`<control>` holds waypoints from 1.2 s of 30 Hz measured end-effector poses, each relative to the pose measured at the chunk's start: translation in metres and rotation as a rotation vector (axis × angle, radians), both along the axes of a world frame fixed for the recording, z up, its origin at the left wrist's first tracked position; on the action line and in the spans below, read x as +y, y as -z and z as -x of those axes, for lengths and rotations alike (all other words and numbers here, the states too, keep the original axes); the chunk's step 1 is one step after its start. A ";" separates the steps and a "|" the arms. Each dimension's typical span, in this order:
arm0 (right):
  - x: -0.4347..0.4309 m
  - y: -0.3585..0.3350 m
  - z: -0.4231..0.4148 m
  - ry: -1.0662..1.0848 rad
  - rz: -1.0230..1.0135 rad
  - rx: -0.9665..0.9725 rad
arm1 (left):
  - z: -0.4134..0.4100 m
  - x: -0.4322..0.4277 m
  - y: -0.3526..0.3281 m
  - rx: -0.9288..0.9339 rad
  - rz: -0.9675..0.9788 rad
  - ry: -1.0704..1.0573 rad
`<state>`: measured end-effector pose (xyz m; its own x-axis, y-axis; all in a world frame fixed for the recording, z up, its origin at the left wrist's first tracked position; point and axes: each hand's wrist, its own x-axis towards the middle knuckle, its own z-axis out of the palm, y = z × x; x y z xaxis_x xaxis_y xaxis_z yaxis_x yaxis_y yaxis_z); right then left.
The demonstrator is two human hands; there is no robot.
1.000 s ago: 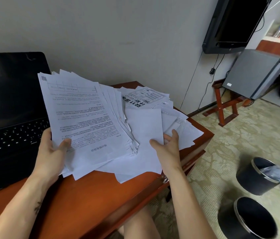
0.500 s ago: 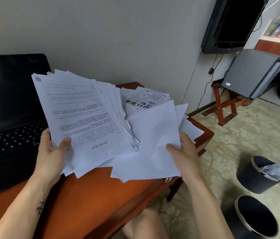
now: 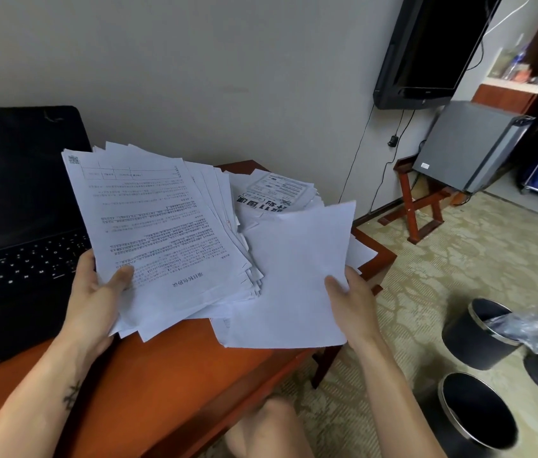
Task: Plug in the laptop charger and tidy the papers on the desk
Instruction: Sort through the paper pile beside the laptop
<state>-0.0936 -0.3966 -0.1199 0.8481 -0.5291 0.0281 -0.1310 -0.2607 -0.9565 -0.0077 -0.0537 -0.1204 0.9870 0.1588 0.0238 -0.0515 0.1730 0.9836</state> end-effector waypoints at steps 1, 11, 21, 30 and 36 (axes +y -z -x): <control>0.001 -0.002 0.003 0.004 -0.030 -0.043 | 0.000 0.000 0.000 0.001 0.003 0.002; -0.013 -0.002 0.026 0.273 -0.411 -0.314 | -0.004 0.004 0.000 -0.001 0.002 -0.026; -0.043 0.018 0.037 0.204 -0.439 -0.100 | -0.003 0.003 -0.001 0.003 -0.014 -0.005; -0.076 0.005 0.011 0.069 -0.254 0.090 | 0.001 0.001 0.001 0.009 -0.057 0.023; -0.109 0.000 -0.007 -0.004 -0.281 0.160 | 0.000 0.001 0.003 0.005 -0.058 0.037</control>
<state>-0.0863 -0.5052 -0.1202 0.8320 -0.4941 -0.2523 -0.2850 0.0094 -0.9585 -0.0078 -0.0531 -0.1231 0.9924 0.1203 0.0267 -0.0410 0.1177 0.9922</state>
